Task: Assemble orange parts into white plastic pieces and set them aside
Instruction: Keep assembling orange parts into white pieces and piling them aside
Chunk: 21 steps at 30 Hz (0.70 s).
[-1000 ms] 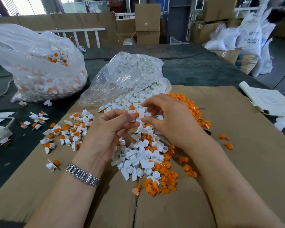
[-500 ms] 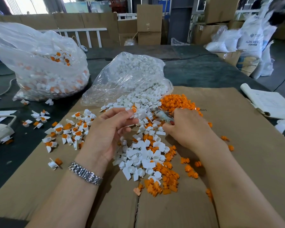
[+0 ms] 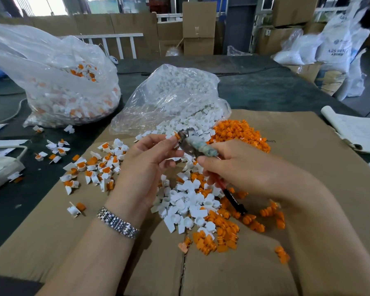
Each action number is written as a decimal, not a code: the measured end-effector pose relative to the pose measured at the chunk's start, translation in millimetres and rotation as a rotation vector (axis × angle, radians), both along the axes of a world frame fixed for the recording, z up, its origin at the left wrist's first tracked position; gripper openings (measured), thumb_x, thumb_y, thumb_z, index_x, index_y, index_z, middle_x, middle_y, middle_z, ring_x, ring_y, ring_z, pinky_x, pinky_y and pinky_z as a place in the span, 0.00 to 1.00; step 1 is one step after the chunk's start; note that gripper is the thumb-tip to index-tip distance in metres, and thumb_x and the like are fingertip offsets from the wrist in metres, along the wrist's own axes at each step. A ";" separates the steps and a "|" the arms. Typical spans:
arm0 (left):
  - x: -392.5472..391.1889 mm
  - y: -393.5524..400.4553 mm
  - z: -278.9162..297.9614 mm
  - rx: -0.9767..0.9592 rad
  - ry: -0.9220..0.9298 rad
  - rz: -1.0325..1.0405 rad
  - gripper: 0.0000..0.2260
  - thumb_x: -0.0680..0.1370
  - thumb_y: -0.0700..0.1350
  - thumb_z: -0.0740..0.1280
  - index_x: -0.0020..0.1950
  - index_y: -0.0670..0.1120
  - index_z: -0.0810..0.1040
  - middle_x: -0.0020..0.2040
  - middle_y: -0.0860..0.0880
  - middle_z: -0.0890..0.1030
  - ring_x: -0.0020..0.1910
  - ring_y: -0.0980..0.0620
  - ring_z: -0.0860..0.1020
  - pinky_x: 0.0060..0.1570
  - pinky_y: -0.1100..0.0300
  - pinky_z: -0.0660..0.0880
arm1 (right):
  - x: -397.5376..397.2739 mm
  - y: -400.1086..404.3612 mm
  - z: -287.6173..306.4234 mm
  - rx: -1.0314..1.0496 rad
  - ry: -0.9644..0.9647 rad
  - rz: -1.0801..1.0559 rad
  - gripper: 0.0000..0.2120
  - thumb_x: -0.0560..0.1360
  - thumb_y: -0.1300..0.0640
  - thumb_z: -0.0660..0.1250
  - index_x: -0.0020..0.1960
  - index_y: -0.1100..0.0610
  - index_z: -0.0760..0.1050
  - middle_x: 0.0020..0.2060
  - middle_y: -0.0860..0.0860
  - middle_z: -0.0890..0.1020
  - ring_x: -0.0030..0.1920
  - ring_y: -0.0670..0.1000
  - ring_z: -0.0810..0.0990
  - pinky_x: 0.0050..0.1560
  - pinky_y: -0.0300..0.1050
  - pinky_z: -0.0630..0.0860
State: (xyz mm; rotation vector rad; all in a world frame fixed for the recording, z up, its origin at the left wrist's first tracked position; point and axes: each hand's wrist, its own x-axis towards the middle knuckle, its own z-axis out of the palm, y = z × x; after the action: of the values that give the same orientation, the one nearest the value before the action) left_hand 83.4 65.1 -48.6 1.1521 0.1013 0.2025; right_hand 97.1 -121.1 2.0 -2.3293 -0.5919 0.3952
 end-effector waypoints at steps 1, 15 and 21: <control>0.0 -0.3 -0.2 0.008 -0.004 0.004 0.04 0.77 0.37 0.73 0.49 0.43 0.79 0.43 0.46 0.85 0.39 0.51 0.84 0.33 0.64 0.77 | -1.2 0.7 1.1 -0.008 -0.010 0.007 0.18 0.82 0.46 0.60 0.50 0.61 0.76 0.44 0.59 0.84 0.44 0.61 0.82 0.48 0.61 0.78; -3.7 0.3 2.8 0.021 0.020 0.085 0.04 0.76 0.34 0.72 0.46 0.41 0.80 0.40 0.44 0.84 0.36 0.51 0.83 0.34 0.65 0.78 | -1.5 20.4 -12.4 -0.144 -0.191 -0.028 0.18 0.83 0.42 0.57 0.43 0.55 0.71 0.34 0.50 0.72 0.31 0.47 0.68 0.30 0.40 0.64; -1.8 1.5 -1.0 0.060 0.044 0.103 0.03 0.78 0.37 0.72 0.50 0.38 0.82 0.41 0.44 0.85 0.39 0.51 0.85 0.37 0.65 0.80 | 4.6 18.0 -18.8 -0.159 -0.243 -0.054 0.20 0.82 0.40 0.58 0.43 0.55 0.73 0.35 0.51 0.75 0.32 0.49 0.72 0.32 0.46 0.69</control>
State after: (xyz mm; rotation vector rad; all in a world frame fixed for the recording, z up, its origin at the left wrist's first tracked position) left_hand 81.6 66.6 -49.6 1.2128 0.1948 0.2729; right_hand 101.7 -103.1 -16.8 -2.5619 -0.6300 0.1376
